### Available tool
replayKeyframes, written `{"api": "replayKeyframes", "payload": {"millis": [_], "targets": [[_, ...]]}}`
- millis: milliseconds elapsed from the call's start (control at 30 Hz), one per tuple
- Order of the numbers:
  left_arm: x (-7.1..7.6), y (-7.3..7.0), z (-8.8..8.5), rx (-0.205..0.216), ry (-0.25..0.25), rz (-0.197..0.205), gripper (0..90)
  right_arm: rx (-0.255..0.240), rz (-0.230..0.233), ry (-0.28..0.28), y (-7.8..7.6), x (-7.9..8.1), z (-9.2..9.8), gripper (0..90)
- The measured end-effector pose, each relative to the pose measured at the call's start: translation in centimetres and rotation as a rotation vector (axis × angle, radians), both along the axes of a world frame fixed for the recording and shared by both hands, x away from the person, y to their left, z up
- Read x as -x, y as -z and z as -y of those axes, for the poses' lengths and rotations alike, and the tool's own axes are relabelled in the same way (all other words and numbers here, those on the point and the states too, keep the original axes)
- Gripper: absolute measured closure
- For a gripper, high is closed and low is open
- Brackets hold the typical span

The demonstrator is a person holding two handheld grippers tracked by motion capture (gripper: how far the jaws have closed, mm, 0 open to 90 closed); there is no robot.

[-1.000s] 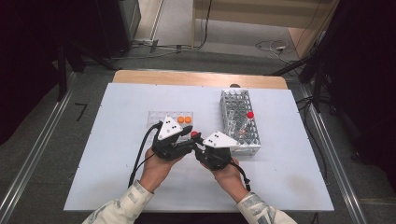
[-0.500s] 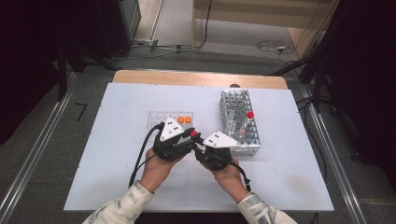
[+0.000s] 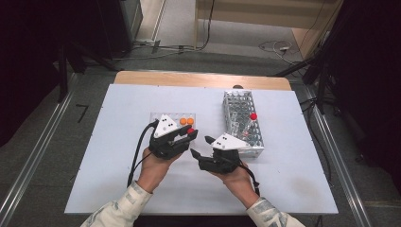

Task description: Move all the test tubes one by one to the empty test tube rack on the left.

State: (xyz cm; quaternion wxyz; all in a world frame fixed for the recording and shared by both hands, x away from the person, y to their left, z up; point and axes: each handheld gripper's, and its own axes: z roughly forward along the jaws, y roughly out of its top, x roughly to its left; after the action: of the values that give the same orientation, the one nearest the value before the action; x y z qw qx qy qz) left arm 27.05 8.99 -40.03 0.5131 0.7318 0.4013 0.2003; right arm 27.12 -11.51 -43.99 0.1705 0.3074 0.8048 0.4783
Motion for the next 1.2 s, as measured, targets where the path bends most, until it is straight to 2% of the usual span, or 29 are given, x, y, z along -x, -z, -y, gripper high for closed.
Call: {"api": "replayKeyframes", "payload": {"millis": [133,333,733,1200], "targets": [[-0.1,-0.5,-0.7,0.013,-0.023,0.002,69.3,0.000,-0.010,0.007,0.0,0.2,0.8,28.0],[-0.3,-1.0,-1.6,0.010,-0.050,0.005,69.3,0.002,-0.014,0.013,0.0,0.5,1.8,26.5],[-0.6,-2.2,-3.0,0.017,-0.091,0.024,69.3,-0.011,-0.009,0.014,-0.3,0.9,2.6,26.6],[-2.9,-3.8,-3.8,-0.007,-0.149,0.041,69.3,-0.021,-0.007,0.023,-0.4,0.7,3.1,27.2]]}}
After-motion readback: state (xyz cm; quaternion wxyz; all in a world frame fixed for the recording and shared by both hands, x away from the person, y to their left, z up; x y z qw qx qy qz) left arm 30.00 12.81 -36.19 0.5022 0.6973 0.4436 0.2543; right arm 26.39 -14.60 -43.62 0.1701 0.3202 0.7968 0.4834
